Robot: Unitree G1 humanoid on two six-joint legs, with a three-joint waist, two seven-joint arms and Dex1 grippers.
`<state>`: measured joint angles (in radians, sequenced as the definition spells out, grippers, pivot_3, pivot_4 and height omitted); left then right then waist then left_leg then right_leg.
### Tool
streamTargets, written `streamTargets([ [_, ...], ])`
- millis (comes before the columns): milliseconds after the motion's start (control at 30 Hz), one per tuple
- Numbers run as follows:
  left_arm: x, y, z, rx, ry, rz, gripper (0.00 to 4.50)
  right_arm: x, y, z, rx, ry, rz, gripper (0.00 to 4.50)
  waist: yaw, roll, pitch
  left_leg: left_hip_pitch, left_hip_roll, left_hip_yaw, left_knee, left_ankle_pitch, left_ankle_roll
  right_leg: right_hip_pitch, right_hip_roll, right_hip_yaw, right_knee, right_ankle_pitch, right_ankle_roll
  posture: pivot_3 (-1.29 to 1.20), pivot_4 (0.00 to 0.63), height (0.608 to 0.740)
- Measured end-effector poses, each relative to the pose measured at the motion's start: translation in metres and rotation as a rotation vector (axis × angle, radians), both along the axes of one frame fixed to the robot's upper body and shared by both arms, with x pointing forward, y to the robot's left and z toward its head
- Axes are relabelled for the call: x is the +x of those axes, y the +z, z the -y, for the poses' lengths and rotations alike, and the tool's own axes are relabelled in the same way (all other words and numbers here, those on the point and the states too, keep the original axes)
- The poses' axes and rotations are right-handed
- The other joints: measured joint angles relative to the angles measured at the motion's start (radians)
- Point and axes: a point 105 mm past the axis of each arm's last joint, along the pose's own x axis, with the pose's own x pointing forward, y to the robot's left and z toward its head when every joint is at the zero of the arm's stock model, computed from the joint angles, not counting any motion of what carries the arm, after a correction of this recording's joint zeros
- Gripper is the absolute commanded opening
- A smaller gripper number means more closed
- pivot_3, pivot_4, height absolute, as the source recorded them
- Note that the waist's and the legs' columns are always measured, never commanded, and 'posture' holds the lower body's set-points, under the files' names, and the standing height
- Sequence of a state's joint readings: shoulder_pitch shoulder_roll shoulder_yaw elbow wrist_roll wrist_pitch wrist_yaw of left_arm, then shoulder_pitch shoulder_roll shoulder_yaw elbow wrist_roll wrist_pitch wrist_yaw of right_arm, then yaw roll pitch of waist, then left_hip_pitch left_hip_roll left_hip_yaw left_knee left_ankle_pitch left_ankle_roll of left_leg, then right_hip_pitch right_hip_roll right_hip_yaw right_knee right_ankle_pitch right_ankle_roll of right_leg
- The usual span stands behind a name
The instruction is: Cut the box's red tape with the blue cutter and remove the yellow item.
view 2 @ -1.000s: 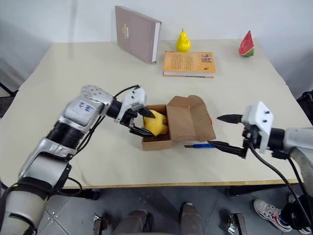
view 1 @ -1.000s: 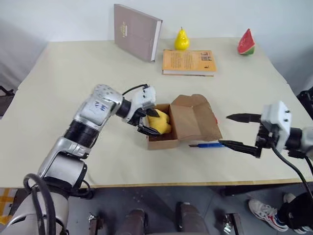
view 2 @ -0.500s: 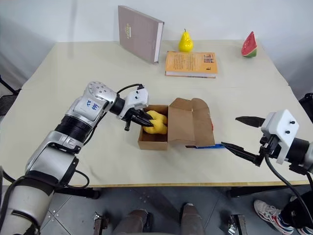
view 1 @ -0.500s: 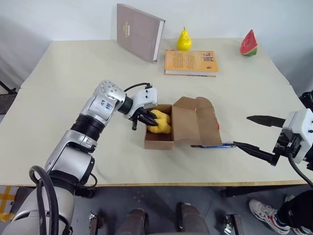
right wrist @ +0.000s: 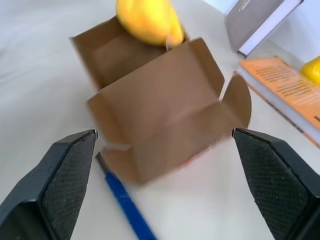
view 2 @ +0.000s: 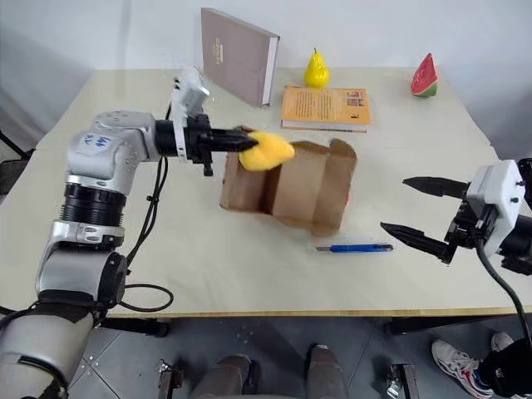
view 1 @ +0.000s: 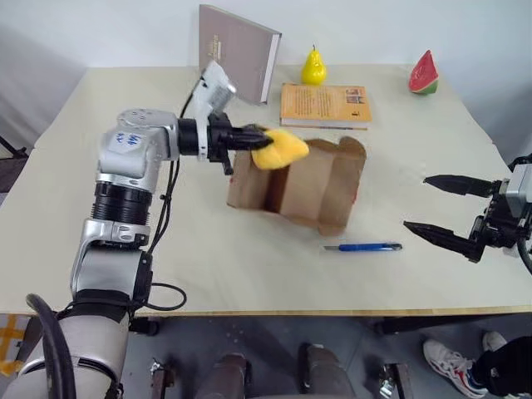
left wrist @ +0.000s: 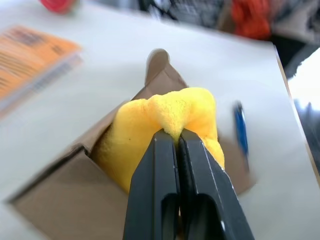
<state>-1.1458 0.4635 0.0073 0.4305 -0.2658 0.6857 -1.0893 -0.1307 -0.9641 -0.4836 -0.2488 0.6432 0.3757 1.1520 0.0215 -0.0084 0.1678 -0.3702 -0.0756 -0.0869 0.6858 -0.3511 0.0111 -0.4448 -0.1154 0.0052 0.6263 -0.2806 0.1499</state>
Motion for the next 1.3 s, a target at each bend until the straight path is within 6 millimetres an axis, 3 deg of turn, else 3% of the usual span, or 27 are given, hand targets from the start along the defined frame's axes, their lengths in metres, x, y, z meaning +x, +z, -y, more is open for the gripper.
streamTargets([
  [167,0.003,0.019,-0.04,-0.117,0.174,-0.008,0.01,0.013,0.005,0.0,-0.012,0.057,-0.008,4.5,-0.012,0.001,0.0,0.001,0.0,0.0,0.0,0.0,-0.001,-0.001,0.0,0.0,0.001,0.0,0.0,0.0,0.15,0.74],
  [233,0.002,0.015,-0.056,-0.148,0.225,-0.044,0.01,0.017,0.004,0.002,-0.015,0.066,-0.023,4.5,-0.015,0.001,0.0,0.001,0.0,-0.001,0.0,0.0,-0.001,-0.001,0.0,-0.001,0.001,0.0,0.0,0.0,0.15,0.74],
  [367,-0.008,0.001,-0.064,-0.152,0.248,-0.103,0.01,0.025,0.007,0.001,-0.027,0.091,-0.018,4.5,-0.017,0.001,0.0,-0.001,0.0,-0.002,0.002,0.0,-0.001,0.0,-0.001,-0.001,0.001,0.0,0.0,0.0,0.15,0.74],
  [433,-0.01,-0.006,-0.087,-0.144,0.336,-0.119,0.01,0.026,0.01,-0.003,-0.038,0.115,-0.008,4.5,-0.022,0.001,0.0,0.0,0.001,-0.003,0.001,0.0,-0.001,-0.001,0.0,-0.002,0.001,0.0,0.0,0.0,0.15,0.74],
  [567,-0.014,-0.02,-0.153,-0.081,0.605,-0.113,0.01,0.028,0.005,0.003,-0.028,0.113,-0.041,4.5,-0.032,0.001,0.001,0.001,0.001,-0.002,0.0,0.0,-0.002,-0.001,0.0,-0.002,0.002,0.0,0.0,0.0,0.15,0.74],
  [700,-0.037,-0.058,-0.219,0.126,0.822,-0.161,0.96,0.028,0.001,0.005,-0.028,0.133,-0.069,4.5,-0.034,0.003,0.001,0.001,0.001,-0.002,-0.001,-0.001,-0.002,-0.001,0.0,-0.001,0.001,0.0,0.0,0.0,0.15,0.74],
  [767,-0.046,-0.072,-0.235,0.185,0.867,-0.195,1.53,0.029,-0.002,0.008,-0.018,0.136,-0.092,4.5,-0.028,0.003,0.001,0.001,0.001,-0.002,-0.001,-0.001,-0.002,-0.001,-0.001,-0.001,0.001,0.0,0.0,0.0,0.15,0.74],
  [900,-0.055,-0.072,-0.243,0.198,0.881,-0.193,2.73,0.035,0.0,0.007,-0.002,0.167,-0.099,4.5,-0.009,0.003,0.002,0.0,0.0,-0.003,0.0,-0.001,-0.002,0.0,-0.001,-0.001,0.001,0.0,0.0,0.0,0.15,0.74],
  [1100,-0.061,-0.071,-0.239,0.199,0.863,-0.175,4.46,0.047,-0.002,0.009,0.002,0.171,-0.107,4.5,-0.011,0.004,0.002,0.0,0.001,-0.003,-0.001,-0.001,-0.002,-0.001,-0.001,-0.002,0.001,0.0,0.0,0.0,0.15,0.74],
  [1233,-0.058,-0.057,-0.241,0.172,0.886,-0.075,4.46,0.053,-0.007,0.015,0.007,0.151,-0.126,4.5,-0.019,0.004,0.002,0.0,0.001,-0.003,-0.001,-0.001,-0.002,-0.001,-0.001,-0.002,0.001,0.0,0.0,0.0,0.15,0.74],
  [1300,-0.06,-0.051,-0.23,0.125,0.847,0.004,4.46,0.055,-0.012,0.018,-0.009,0.144,-0.14,4.5,-0.023,0.004,0.002,0.0,0.001,-0.002,-0.001,-0.001,-0.002,-0.001,-0.002,-0.002,0.0,0.0,0.0,0.0,0.15,0.74],
])
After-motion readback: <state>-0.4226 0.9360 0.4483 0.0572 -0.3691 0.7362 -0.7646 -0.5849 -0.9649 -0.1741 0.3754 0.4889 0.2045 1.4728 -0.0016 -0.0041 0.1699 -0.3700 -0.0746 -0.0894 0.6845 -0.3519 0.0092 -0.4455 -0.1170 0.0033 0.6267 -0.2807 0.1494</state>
